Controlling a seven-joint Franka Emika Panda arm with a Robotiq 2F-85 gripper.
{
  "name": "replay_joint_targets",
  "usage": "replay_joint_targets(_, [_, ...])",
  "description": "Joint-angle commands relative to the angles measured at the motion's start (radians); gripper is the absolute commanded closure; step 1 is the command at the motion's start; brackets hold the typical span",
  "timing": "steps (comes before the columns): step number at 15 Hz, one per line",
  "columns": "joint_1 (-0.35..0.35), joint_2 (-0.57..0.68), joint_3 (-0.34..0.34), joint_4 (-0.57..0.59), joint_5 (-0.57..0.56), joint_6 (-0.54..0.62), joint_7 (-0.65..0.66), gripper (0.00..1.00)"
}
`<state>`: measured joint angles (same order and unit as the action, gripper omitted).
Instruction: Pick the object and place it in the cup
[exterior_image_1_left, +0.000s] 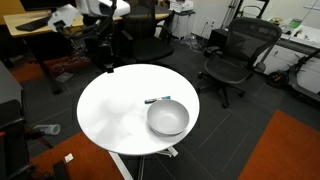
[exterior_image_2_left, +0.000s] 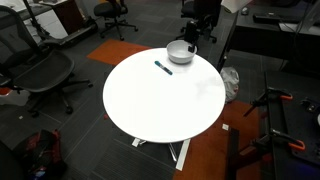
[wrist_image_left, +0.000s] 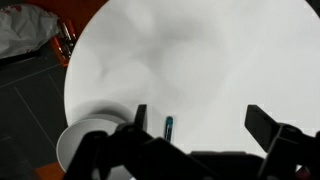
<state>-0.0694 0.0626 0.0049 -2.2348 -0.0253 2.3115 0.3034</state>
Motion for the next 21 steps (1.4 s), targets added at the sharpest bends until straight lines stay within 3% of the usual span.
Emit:
replay_joint_targets(1, [0.016, 0.135, -0.027, 0.13, -0.008, 0.014, 0.013, 0.0])
replay_joint_targets(11, [0.017, 0.418, -0.058, 0.4, 0.026, 0.021, -0.025, 0.0])
replay_joint_targets(17, [0.019, 0.503, -0.064, 0.46, 0.03, 0.043, -0.014, 0.0])
replay_joint_targets(21, [0.023, 0.535, -0.068, 0.455, 0.035, 0.118, -0.004, 0.0])
